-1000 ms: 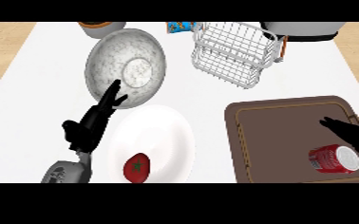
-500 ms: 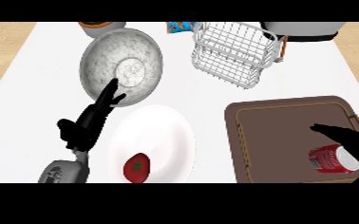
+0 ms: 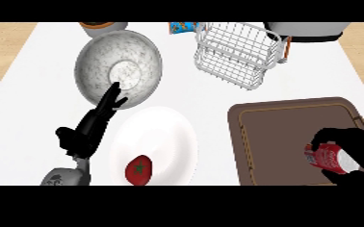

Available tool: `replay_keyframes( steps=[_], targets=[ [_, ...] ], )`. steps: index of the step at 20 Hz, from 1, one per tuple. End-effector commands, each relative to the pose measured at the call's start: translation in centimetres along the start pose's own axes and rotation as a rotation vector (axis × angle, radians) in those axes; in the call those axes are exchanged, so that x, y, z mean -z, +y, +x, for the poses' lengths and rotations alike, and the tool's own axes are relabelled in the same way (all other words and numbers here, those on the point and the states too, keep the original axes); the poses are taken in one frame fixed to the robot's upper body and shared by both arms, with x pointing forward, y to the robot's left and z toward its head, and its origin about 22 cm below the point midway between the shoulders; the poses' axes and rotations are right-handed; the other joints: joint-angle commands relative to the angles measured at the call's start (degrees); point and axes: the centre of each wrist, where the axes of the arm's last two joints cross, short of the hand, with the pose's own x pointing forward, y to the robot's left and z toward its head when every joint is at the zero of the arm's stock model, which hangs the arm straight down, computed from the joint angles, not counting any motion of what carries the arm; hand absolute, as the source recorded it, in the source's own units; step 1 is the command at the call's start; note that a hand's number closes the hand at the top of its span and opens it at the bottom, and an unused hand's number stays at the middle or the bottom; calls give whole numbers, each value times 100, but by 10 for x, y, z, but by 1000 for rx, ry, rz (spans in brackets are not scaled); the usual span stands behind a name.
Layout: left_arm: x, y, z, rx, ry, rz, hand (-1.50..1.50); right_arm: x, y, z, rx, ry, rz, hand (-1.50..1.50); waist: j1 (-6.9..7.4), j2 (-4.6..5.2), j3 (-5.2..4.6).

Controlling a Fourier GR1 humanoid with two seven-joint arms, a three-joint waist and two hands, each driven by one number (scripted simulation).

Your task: Pick the can from the tray and place it in the tiered basket

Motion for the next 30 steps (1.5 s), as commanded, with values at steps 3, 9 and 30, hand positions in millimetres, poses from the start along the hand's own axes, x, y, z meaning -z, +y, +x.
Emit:
replay_keyframes(
  steps=[3, 9, 30],
  targets=[
    [11, -3, -8, -2, 17, 5, 0, -3, -2, 5, -12, -30, -22, 150, -9, 10, -5],
    [10, 1, -2, 2, 17, 19, 0, -26, -7, -44, 64, 527, -246, 150, -112, 21, -4],
    [4, -2, -11, 14, 8, -7, 0, -32, -145, 101, 413, 280, -808, 150, 40, 8, -11]
  ],
)
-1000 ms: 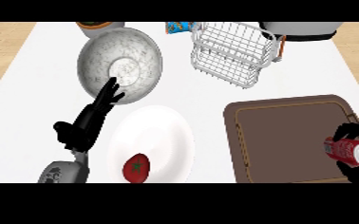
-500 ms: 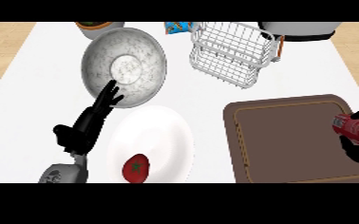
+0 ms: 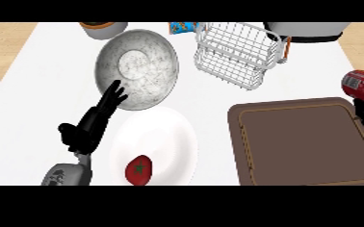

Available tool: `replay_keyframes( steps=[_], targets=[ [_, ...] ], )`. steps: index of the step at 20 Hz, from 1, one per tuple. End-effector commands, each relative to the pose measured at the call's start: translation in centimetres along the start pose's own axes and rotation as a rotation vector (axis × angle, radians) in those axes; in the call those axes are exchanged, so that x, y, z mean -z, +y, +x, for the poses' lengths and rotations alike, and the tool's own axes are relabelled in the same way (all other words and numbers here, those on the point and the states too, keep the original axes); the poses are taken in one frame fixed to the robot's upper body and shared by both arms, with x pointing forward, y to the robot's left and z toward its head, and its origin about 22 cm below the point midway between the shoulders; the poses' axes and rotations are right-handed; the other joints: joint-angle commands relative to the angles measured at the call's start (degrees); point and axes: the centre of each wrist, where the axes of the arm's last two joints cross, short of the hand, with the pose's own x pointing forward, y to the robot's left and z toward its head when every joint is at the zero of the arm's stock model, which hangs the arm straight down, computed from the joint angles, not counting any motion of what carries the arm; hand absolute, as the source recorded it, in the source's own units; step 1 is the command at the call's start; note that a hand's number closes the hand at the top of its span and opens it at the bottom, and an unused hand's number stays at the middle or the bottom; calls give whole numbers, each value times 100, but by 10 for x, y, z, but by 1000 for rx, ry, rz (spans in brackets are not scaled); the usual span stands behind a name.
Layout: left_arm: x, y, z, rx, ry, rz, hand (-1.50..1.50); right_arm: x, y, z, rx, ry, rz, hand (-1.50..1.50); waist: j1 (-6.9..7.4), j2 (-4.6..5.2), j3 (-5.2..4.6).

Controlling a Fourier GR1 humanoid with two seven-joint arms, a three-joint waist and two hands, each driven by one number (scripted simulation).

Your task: Pick the can from the tray and place it in the tiered basket

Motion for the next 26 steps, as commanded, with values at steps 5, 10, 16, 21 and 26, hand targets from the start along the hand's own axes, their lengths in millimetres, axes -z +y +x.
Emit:
replay_keyframes(
  steps=[5, 10, 16, 21, 26],
  targets=[
    [5, 5, 8, 16, 13, -36, 0, 35, -11, 119, 71, -3, -38, 150, 111, 28, -6],
    [-1, -5, 10, 0, 14, -16, 0, 84, -19, 151, 83, 13, 27, 150, 129, 31, -2],
    [22, -9, 4, -1, 12, -27, 0, 113, 29, 194, 87, 29, 78, 150, 113, 63, -4],
    [0, -1, -13, 10, 6, -33, 0, 133, 68, 206, 82, 13, 127, 150, 158, 71, -3],
    [9, -19, -9, 3, 17, -32, 0, 152, 100, 196, 84, 13, 172, 150, 166, 87, -1]
  ],
)
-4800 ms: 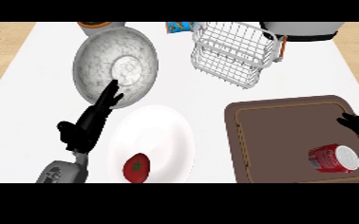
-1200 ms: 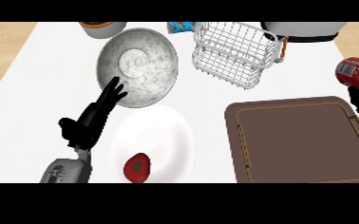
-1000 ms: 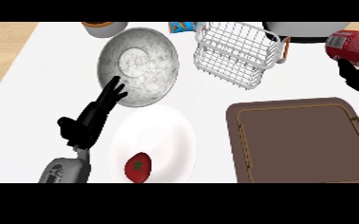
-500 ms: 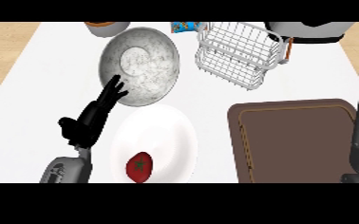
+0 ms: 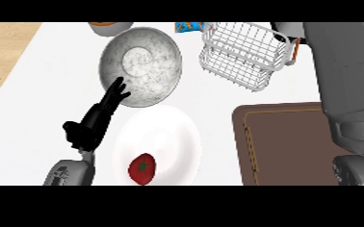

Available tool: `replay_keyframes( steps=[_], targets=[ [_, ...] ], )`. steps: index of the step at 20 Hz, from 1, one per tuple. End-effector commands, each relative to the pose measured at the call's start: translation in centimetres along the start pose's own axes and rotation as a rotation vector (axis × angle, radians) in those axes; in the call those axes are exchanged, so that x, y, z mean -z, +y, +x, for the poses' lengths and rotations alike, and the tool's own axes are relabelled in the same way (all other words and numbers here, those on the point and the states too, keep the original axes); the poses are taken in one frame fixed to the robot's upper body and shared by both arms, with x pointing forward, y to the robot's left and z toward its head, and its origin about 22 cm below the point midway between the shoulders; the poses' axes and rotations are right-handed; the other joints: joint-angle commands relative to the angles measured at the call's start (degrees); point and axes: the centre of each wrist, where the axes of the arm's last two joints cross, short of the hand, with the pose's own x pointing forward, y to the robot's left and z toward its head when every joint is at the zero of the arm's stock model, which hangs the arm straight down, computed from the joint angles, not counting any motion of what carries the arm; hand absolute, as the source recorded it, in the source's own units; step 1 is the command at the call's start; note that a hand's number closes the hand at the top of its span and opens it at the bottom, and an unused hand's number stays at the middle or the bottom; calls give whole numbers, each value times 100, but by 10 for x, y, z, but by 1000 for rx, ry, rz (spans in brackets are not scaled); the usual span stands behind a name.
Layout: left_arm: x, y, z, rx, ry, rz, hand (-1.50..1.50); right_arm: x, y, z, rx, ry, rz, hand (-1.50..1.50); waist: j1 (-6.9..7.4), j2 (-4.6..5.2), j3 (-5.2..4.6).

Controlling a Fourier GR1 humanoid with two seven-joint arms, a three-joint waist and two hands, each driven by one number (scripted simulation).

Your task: Pick the can from the tray and place it in the tiered basket

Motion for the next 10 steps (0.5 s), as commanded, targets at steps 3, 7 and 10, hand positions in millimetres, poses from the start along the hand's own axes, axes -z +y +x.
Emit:
replay_keyframes(
  steps=[3, 7, 10],
  targets=[
    [-9, -9, -7, -15, 35, -17, 0, 12, 43, 15, 17, 2, 34, 150, -17, 7, -21],
    [-7, -3, -13, 1, 26, -16, 0, 21, 41, 25, 82, -10, 82, 150, 5, 27, -21],
    [11, -3, -1, 4, 43, -11, 0, 18, 65, 24, 151, 2, 95, 150, -39, 23, -21]
  ],
)
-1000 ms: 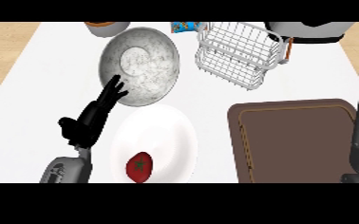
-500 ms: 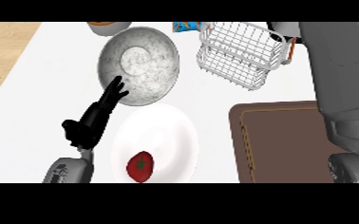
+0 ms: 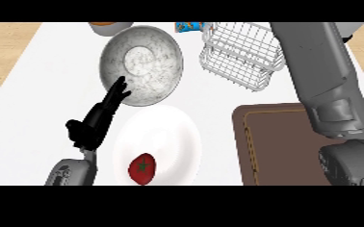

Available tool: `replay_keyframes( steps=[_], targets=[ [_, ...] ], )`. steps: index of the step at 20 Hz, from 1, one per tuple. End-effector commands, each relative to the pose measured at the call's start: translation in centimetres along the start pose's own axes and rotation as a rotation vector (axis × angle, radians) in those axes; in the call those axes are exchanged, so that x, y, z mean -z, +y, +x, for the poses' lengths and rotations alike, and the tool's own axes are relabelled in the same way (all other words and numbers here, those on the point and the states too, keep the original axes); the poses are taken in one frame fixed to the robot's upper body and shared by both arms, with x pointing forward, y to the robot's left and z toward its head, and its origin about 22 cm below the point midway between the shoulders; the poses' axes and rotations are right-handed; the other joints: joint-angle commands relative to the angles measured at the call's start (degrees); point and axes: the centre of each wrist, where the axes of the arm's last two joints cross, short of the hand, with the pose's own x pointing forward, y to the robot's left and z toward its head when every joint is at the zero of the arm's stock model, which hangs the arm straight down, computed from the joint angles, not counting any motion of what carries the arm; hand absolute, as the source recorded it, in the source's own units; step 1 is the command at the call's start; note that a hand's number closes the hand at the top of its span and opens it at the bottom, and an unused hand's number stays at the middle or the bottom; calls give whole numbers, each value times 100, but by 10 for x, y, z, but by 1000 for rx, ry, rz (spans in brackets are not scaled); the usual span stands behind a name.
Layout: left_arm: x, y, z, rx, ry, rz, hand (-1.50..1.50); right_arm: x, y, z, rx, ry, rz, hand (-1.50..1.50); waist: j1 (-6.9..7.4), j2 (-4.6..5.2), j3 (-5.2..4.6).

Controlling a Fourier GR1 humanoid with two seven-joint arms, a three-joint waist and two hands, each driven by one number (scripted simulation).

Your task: Pick the can from the tray and place it in the tiered basket

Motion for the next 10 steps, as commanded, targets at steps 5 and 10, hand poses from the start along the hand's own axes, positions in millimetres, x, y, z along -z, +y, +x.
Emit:
replay_keyframes(
  steps=[5, 10],
  targets=[
    [4, -7, 0, -4, 31, -22, 0, 7, 18, 8, 275, 231, 140, 150, 67, 34, -17],
    [1, 11, -7, -18, 36, -6, 0, 6, 32, -1, 397, 261, 190, -150, -61, 1, -18]
  ],
)
